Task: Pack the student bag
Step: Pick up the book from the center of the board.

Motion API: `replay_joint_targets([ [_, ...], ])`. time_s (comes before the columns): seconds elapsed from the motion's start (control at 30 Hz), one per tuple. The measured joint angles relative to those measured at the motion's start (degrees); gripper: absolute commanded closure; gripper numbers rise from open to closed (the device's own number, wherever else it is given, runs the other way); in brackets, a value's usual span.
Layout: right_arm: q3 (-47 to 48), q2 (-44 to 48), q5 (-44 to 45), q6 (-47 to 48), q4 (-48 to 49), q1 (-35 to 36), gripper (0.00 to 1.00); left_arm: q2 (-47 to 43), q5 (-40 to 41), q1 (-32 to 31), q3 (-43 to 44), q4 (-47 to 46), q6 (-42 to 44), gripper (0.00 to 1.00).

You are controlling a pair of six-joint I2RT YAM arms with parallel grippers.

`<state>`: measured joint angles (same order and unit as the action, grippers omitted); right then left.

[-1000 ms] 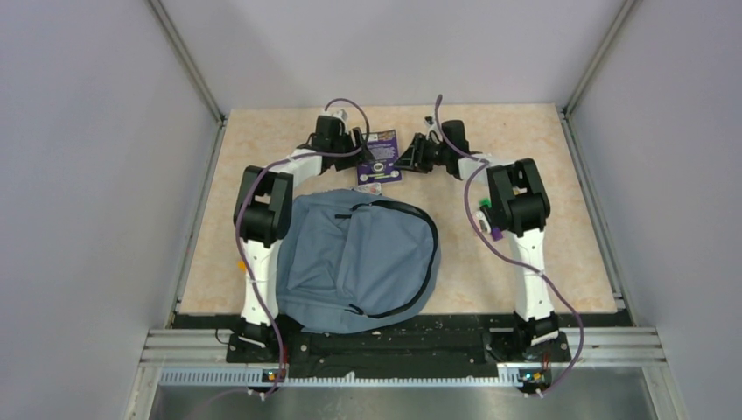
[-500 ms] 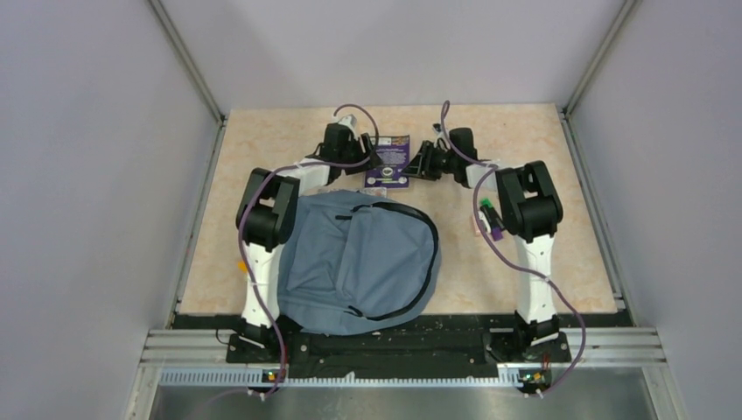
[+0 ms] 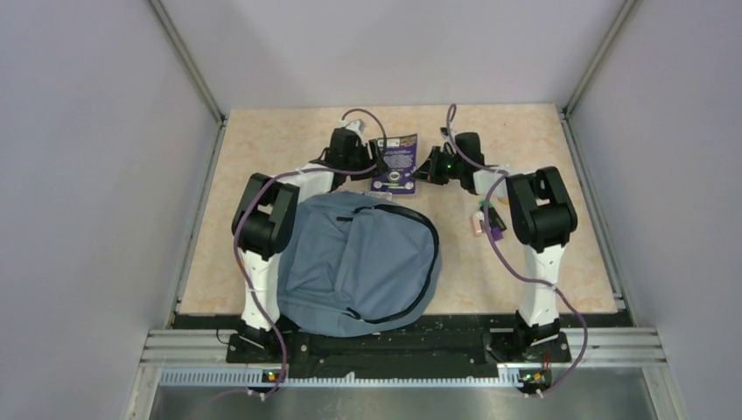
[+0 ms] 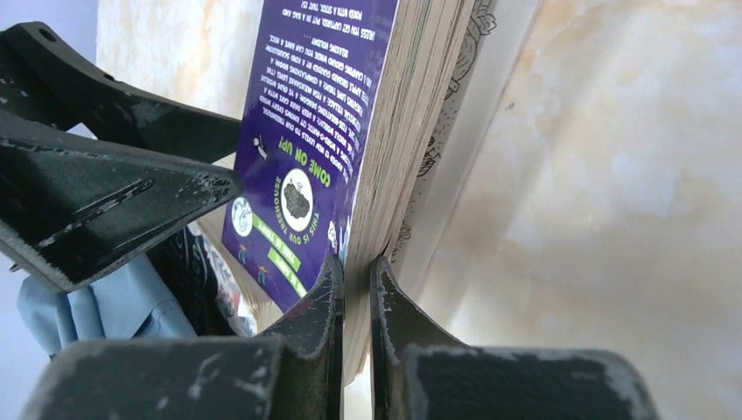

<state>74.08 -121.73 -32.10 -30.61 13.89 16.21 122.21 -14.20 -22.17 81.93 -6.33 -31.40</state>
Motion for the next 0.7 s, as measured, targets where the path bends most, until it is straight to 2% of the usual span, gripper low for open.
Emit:
replay_joint_targets([
  [0.07,-2.2,2.4,0.9,-0.1,0.2,0.0,1.0,-1.9,0.0,-0.9,-0.9,1.2,0.6,0.29],
  [0.23,-8.2,9.8,1.5,-1.7,2.9,-0.4,1.0,-7.8,-1.9,-3.0,-2.5,2.5,1.5,0.15],
  [0.47,-14.6,18.4,0.5,-5.6,6.0,-3.1,1.0,-16.5,-2.7,-5.0,-4.8,2.4,3.6,0.11],
  [0.7,-18.0,23.6,-0.3,-8.0,6.7,-5.4,1.0,-25.4,-2.3,-4.2,-12.1,0.9,1.9,0.1],
])
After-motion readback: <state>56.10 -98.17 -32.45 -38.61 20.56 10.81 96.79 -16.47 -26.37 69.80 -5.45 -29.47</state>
